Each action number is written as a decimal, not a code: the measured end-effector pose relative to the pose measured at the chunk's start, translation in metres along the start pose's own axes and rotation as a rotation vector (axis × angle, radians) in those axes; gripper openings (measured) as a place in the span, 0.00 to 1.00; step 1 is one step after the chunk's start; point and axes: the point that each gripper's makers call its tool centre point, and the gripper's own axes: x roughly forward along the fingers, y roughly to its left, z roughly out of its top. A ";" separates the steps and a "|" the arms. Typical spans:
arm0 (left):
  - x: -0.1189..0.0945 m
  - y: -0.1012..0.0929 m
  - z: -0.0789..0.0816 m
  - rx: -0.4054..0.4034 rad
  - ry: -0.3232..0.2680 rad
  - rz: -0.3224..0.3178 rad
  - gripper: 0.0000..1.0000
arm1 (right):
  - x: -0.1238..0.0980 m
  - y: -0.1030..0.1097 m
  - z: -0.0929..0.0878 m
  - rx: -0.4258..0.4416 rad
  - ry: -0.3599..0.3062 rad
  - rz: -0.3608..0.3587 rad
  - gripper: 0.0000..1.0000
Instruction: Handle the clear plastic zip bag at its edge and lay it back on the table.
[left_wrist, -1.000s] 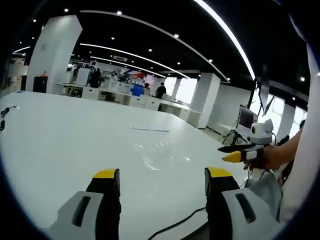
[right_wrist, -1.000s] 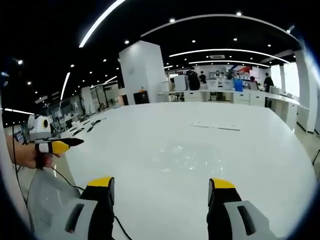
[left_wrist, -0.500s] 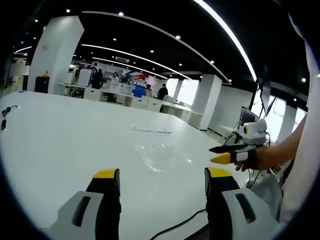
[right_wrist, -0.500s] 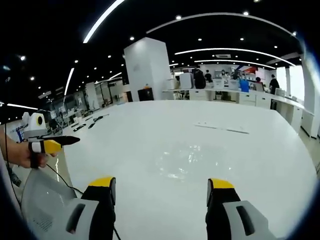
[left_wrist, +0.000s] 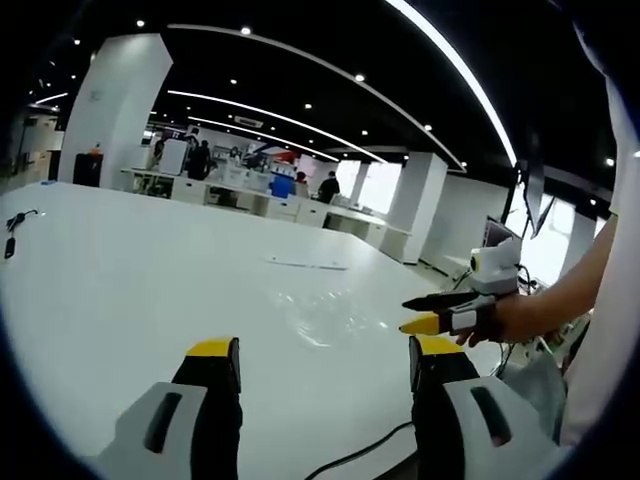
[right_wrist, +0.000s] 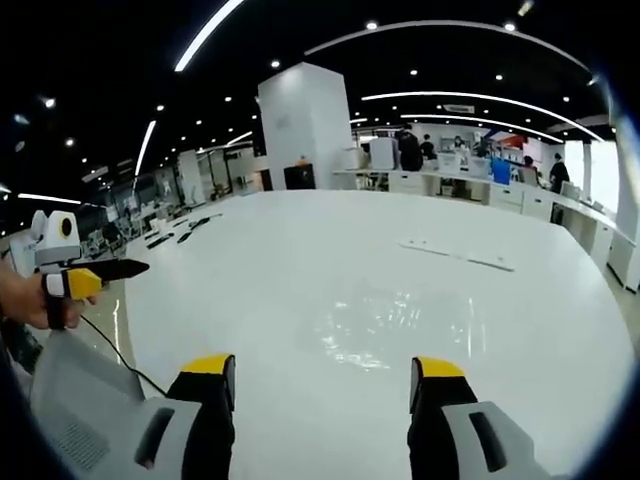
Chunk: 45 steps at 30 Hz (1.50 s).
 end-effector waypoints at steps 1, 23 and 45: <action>0.000 0.000 0.000 -0.001 0.000 0.000 0.68 | 0.002 0.001 0.000 -0.003 0.003 0.002 0.69; 0.000 -0.003 0.003 0.006 0.010 0.011 0.68 | 0.059 0.010 -0.007 -0.051 0.084 0.051 0.64; -0.001 0.004 0.001 0.005 0.017 0.020 0.67 | 0.106 0.018 -0.019 -0.101 0.161 0.075 0.58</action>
